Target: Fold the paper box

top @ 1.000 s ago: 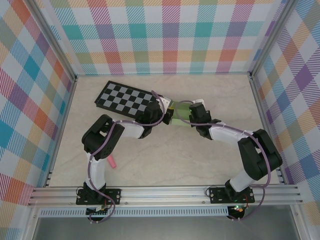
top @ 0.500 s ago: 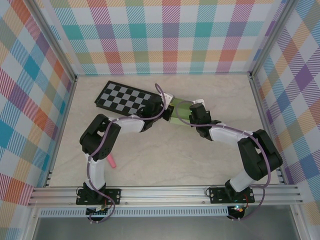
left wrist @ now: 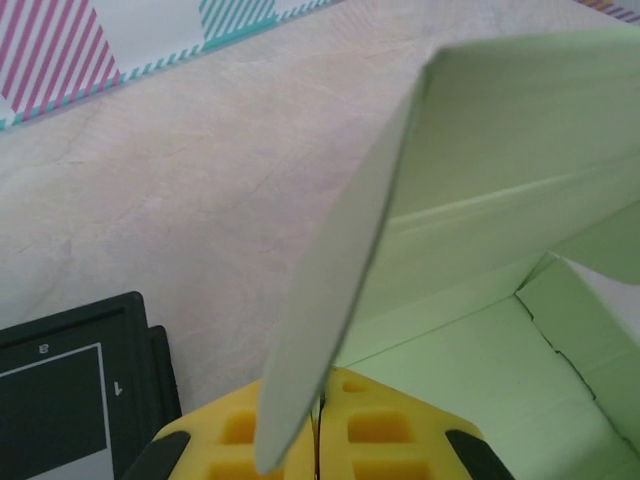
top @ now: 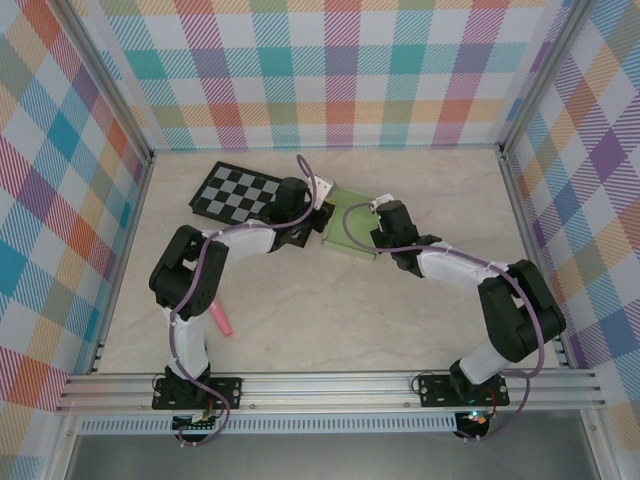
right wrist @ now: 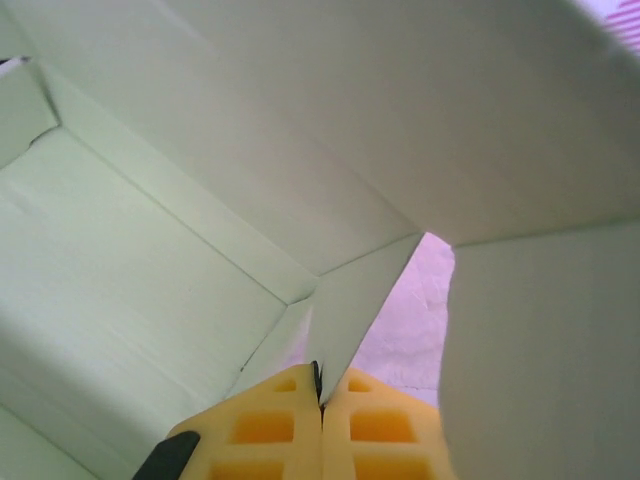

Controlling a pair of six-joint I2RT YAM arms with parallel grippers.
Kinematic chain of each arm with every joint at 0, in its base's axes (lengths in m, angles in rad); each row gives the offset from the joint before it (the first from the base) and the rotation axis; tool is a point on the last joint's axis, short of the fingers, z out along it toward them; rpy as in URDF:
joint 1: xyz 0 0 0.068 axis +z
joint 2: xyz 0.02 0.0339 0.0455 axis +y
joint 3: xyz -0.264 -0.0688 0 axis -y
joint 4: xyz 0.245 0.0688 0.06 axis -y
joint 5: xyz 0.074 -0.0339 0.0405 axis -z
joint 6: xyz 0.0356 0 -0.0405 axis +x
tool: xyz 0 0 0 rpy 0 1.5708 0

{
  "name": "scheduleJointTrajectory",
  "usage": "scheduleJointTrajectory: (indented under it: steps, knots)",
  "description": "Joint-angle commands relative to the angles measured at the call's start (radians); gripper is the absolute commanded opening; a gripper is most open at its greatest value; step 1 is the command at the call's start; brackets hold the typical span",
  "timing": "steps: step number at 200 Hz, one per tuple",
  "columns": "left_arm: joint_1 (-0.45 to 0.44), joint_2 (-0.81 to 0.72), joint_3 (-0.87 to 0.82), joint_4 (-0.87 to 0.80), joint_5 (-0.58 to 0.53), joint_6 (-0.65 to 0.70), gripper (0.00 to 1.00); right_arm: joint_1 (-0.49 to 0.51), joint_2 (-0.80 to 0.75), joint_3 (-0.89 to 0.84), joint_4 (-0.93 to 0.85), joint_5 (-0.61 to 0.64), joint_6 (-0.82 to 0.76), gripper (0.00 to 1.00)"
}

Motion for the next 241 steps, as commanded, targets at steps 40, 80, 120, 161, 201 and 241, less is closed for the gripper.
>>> scheduleJointTrajectory:
  steps: [40, 80, 120, 161, 201, 241]
  knots:
    - [-0.048, -0.004, -0.05, 0.163, 0.055, -0.278, 0.05, 0.016, 0.044, 0.046, 0.038, -0.096, -0.008, 0.0]
    - [-0.065, 0.008, -0.11, 0.23, 0.029, -0.31, 0.05, 0.019, 0.061, 0.044, 0.045, -0.082, -0.006, 0.0]
    - [-0.081, 0.023, -0.172, 0.282, 0.003, -0.286, 0.05, 0.039, 0.063, 0.042, 0.022, -0.013, 0.09, 0.0]
    - [-0.109, 0.021, -0.253, 0.371, -0.026, -0.274, 0.06, 0.071, 0.076, -0.01, 0.04, 0.07, 0.224, 0.0]
    - [-0.133, 0.024, -0.276, 0.378, -0.043, -0.268, 0.07, 0.073, 0.044, -0.042, 0.059, 0.095, 0.232, 0.0]
    - [-0.168, 0.044, -0.311, 0.43, -0.098, -0.314, 0.06, 0.073, 0.037, -0.081, 0.086, 0.091, 0.238, 0.01]
